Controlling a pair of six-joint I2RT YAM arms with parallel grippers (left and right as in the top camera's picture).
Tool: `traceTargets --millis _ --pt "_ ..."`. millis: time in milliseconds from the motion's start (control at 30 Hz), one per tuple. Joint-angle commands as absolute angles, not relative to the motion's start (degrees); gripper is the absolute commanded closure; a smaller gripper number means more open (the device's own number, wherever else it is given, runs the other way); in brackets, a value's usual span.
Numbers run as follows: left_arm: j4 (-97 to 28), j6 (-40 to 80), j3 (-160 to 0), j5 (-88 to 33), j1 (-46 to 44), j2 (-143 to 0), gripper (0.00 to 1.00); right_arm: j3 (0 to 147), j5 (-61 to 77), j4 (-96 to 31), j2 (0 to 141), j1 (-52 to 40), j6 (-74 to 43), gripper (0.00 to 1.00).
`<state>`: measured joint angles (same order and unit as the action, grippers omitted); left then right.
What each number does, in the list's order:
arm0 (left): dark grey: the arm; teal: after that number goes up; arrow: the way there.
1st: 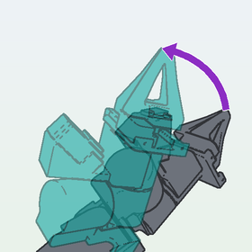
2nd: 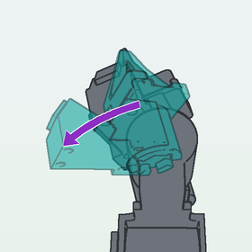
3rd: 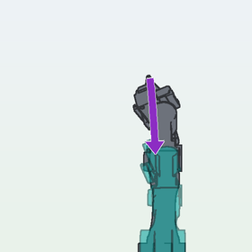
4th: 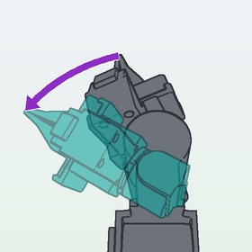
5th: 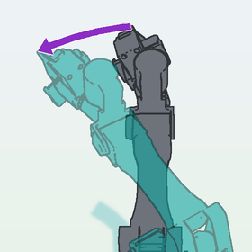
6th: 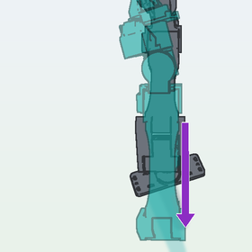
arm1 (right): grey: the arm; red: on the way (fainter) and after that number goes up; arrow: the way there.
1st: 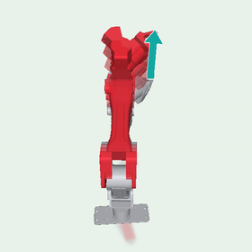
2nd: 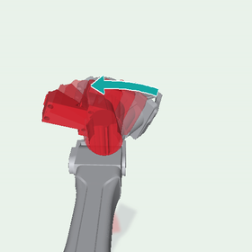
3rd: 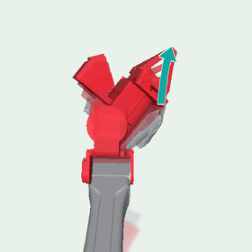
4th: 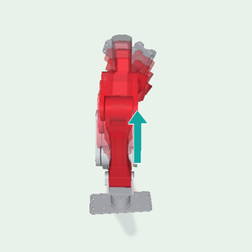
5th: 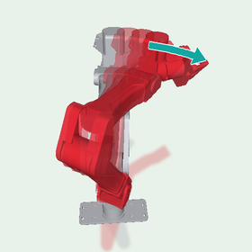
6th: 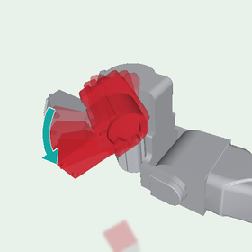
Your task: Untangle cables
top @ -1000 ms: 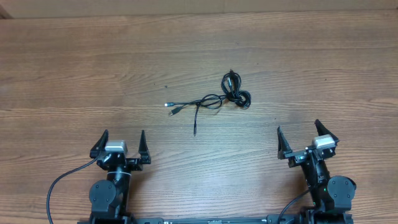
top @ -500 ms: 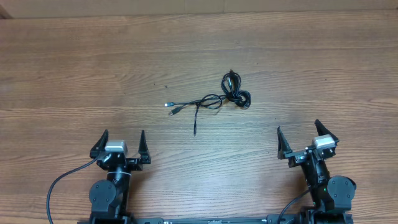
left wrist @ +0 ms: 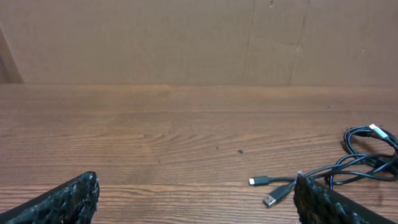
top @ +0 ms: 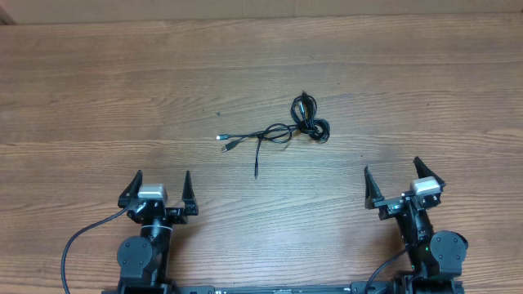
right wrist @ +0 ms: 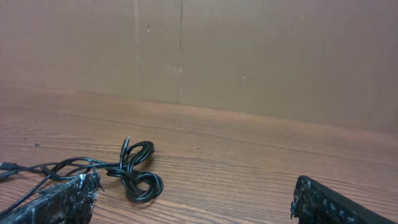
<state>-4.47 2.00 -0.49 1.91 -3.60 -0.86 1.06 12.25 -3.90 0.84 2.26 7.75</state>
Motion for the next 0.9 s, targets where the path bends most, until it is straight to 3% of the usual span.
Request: traceTargets --millis 0,667,867 --pt "-4.3 2.8 -0.3 1.8 -2.9 -0.3 0.00 0.5 12.5 -3.6 0.2 2.7 7.8 0.00" --pt "-4.6 4.5 -0.5 -2.4 -2.9 -1.5 0.00 0.5 12.5 -3.6 0.2 2.7 7.8 0.00" --pt "-10.0 3.6 -4.1 -2.4 -2.9 -1.5 0.00 0.5 12.5 -3.6 0.2 2.7 7.8 0.00"
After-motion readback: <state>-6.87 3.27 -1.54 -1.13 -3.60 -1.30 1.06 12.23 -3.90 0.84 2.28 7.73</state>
